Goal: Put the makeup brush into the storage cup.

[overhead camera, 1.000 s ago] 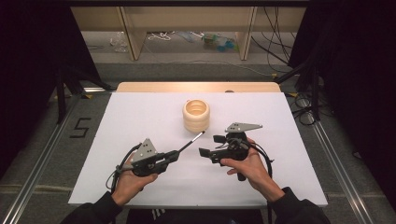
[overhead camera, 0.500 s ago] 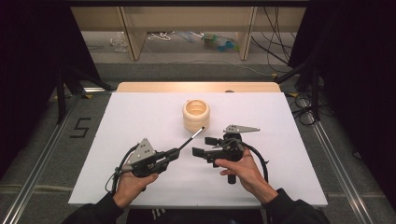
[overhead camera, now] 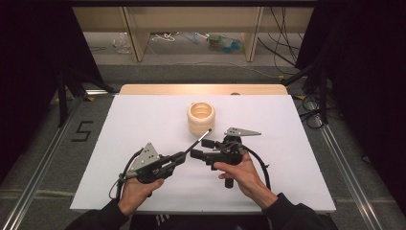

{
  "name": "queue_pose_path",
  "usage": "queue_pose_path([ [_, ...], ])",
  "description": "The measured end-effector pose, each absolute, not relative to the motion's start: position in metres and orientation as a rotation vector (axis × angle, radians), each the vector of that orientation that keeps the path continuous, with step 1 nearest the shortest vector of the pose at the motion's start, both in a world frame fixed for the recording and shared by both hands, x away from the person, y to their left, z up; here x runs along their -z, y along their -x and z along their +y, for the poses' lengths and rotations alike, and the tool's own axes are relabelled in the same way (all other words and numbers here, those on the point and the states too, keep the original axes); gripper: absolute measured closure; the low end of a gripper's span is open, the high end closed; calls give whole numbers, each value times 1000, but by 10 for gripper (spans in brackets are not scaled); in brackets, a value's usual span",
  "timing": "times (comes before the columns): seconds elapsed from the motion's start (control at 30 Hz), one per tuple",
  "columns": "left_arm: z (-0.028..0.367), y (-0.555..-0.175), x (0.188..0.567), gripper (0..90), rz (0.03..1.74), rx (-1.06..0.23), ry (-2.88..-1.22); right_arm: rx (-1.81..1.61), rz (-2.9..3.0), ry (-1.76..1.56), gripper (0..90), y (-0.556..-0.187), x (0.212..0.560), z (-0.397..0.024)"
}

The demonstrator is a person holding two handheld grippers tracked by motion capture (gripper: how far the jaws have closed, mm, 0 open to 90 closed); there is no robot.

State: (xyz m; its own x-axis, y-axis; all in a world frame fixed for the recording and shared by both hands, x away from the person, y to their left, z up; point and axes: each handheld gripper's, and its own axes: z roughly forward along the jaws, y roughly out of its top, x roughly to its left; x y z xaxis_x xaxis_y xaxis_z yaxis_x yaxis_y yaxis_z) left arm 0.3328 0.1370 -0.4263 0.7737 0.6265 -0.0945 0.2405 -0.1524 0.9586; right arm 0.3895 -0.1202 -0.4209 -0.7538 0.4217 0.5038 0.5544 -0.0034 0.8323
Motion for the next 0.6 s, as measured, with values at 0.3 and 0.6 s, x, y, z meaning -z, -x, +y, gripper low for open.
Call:
queue_pose_path([
  [0.3, 135, -331, 425, 832, 675, -391, -1725, 1901, -2079, 1056, 325, -392, 422, -116],
  [0.6, 133, -329, 424, 832, 658, -394, -1717, 1911, -2037, 1054, 397, -393, 421, -116],
])
